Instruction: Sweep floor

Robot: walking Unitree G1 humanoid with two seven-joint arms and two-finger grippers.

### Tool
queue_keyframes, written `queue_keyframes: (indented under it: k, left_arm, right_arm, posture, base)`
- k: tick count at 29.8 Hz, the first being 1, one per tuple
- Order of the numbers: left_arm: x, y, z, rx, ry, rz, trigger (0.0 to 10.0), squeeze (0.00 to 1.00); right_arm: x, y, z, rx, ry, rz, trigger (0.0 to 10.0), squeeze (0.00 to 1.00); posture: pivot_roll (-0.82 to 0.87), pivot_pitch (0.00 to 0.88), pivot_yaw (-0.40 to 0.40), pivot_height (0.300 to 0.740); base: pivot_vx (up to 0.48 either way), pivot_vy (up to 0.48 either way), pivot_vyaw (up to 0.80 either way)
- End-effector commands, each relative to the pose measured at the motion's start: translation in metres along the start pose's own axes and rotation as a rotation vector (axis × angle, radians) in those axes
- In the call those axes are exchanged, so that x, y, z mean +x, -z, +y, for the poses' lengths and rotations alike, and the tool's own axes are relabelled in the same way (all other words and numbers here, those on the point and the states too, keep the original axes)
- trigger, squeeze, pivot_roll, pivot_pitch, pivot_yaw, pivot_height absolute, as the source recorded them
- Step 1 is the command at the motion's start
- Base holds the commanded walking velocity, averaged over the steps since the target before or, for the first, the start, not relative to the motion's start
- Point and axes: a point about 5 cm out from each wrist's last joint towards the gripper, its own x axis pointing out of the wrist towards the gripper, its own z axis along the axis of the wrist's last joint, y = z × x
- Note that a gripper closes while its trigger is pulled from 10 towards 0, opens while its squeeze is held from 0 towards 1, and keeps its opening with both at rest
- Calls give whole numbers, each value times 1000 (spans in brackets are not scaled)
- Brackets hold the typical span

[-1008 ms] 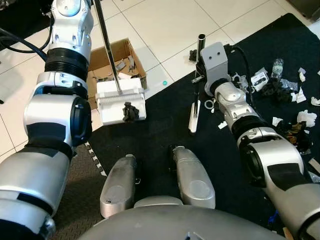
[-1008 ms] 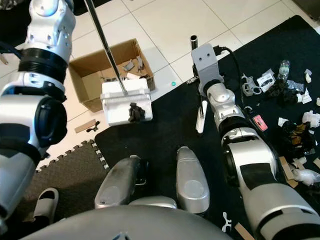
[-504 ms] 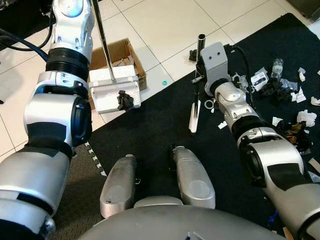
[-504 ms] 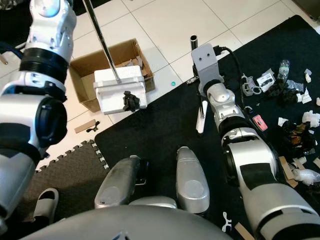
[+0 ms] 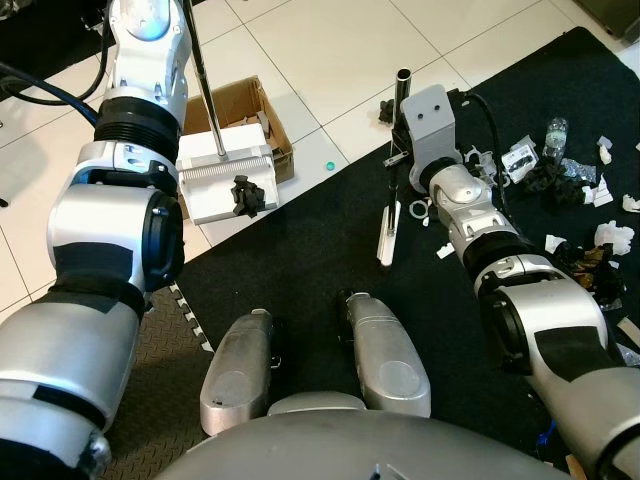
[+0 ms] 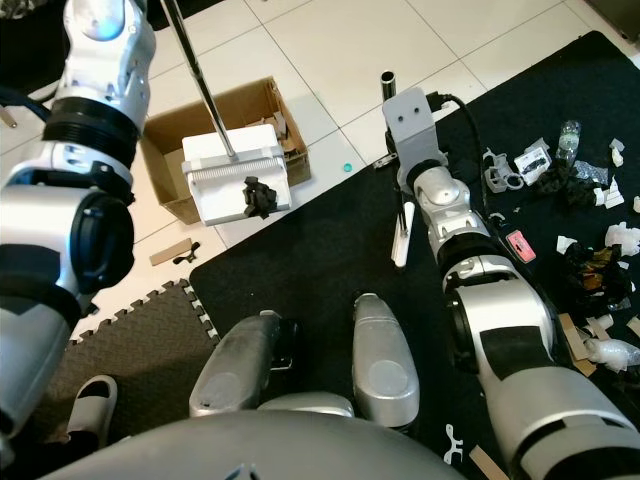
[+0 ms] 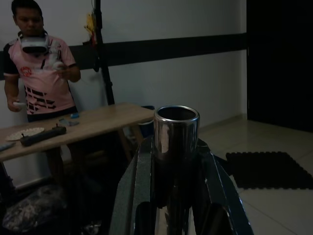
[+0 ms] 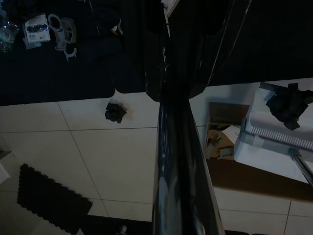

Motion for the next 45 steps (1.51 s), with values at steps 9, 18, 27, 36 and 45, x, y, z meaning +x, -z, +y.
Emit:
queue_keyframes:
  k: [9, 18, 27, 36, 45]
  left_arm:
    - [-5, -5, -12, 27, 3, -104, 10000, 0]
    - [-10, -6, -17, 99, -8, -167, 10000, 0]
    - [-10, -6, -13, 66, -47, -166, 10000, 0]
    - [-8, -13, -5, 69, -82, -203, 10000, 0]
    - [-4, -22, 8, 36, -133, -235, 10000, 0]
  right_arm:
    - [-1, 2, -1, -12, 6, -4, 10000, 0]
    - [-1, 2, 0, -14, 1, -2, 10000, 0]
    - [-1, 2, -1, -18, 1, 1, 10000, 0]
    - [-1, 3, 0, -21, -4, 4, 10000, 0]
    - [-1, 2, 0, -27, -8, 4, 10000, 0]
  posture:
    - [-68, 80, 18, 740]
    - [-67, 77, 15, 740]
    - [-68, 72, 15, 740]
    - [-60, 69, 12, 740]
    - [-54, 70, 7, 740]
  base:
    - [0, 0, 0]
    - [0, 0, 0]
    - [0, 0, 0]
    - [0, 0, 0]
    - [0, 0, 0]
